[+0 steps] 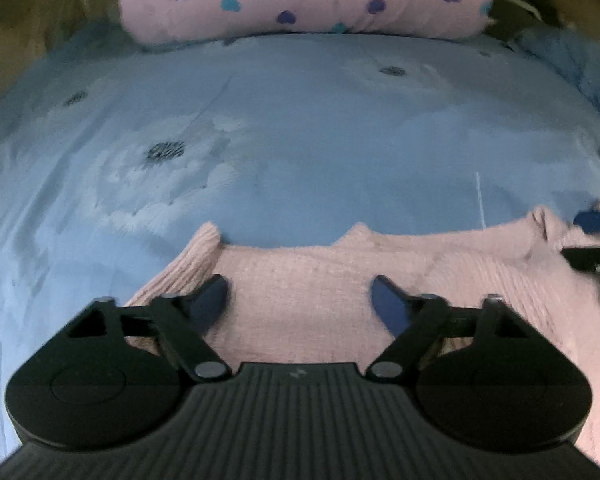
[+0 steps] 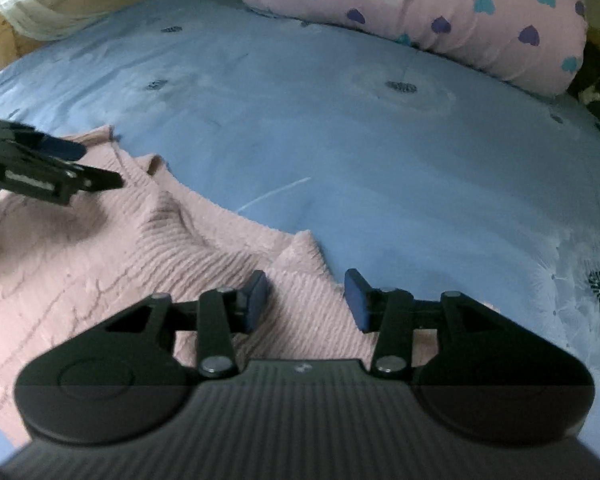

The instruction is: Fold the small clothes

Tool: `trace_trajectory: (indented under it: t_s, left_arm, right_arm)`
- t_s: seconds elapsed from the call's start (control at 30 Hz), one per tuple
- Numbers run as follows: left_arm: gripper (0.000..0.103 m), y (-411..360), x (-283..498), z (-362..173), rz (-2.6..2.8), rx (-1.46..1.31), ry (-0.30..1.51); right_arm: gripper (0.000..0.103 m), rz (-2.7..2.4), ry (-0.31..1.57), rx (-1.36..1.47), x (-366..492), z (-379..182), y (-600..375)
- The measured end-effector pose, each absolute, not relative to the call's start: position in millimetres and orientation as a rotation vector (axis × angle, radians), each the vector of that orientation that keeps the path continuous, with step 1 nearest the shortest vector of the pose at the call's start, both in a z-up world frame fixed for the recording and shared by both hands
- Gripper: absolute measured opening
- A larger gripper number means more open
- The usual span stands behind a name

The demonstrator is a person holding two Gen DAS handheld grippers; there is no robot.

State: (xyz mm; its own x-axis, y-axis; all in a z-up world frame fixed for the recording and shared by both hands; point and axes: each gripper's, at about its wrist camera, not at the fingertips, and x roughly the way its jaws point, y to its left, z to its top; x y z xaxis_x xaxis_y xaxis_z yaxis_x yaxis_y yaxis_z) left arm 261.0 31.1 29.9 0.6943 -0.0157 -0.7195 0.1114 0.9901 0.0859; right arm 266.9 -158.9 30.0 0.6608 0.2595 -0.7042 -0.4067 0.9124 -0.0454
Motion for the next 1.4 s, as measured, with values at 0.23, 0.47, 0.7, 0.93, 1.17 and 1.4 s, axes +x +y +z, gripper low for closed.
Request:
trace_trajectory:
  t_s: [0.23,0.47,0.7,0.93,1.17,1.4]
  left_arm:
    - [0.012,30.8,248.2,50.7,-0.046,0.081,0.699]
    - [0.013,43.4,263.8,38.9,-0.010,0.000,0.731]
    - [0.032,42.3,259.8,44.7,-0.010,0.009,0.744]
    - [0.077,54.2,239.3,70.8,-0.001,-0.011,0.709]
    - [0.078,53.5,238.4,58.4,-0.028,-0.029,0.768]
    - [0.079,57.2,245.3,40.0,0.133,0.100,0.776]
  right_arm:
    - [0.010,0.347,0.599,-0.218,238.3,38.9,-160.3]
    - [0.010,0.263,0.571,-0.235,245.8,26.7,-155.1]
    - [0.024,0.265,0.634,-0.152,246.5,37.5,-162.2]
    - [0.045,0.206,0.540,0.017,207.2,61.2,-208.0]
    - [0.043,0.219,0.633,0.101,216.2,37.1,-222.7]
    - [0.042,0.023,0.652,0.040,230.1,16.1,-229.4]
